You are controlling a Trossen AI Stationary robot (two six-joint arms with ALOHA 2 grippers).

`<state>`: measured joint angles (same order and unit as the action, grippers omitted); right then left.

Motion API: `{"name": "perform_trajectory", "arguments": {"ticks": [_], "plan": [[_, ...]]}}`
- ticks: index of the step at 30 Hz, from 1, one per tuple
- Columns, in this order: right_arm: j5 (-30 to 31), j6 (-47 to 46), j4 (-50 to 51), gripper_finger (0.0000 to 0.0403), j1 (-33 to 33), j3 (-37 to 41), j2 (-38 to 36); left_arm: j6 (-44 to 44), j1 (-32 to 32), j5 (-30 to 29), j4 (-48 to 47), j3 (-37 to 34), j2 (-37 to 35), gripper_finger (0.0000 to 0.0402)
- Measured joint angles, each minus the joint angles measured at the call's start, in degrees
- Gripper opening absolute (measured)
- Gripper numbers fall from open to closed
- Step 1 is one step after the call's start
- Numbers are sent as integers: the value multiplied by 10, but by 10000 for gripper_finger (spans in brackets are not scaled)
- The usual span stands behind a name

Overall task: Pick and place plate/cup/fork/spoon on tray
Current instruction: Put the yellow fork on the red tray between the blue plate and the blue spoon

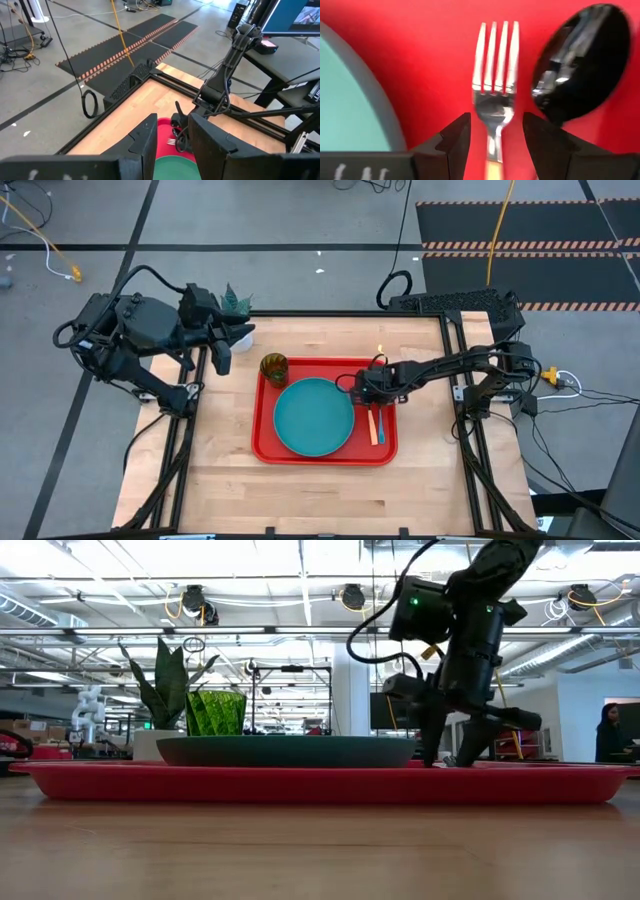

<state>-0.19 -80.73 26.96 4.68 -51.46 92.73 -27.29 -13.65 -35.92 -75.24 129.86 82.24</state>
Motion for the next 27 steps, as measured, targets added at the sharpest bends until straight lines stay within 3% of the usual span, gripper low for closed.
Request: {"name": "perform_trajectory", "arguments": {"ticks": [6, 18, 27], "plan": [[4, -26, -62, 174, 0, 8, 0, 0, 0, 1, 0, 0, 0, 113], [16, -26, -63, 171, 0, 8, 0, 0, 0, 1, 0, 0, 0, 113], [18, -24, -43, 112, 0, 8, 0, -2, 0, 1, 0, 0, 0, 113]]}}
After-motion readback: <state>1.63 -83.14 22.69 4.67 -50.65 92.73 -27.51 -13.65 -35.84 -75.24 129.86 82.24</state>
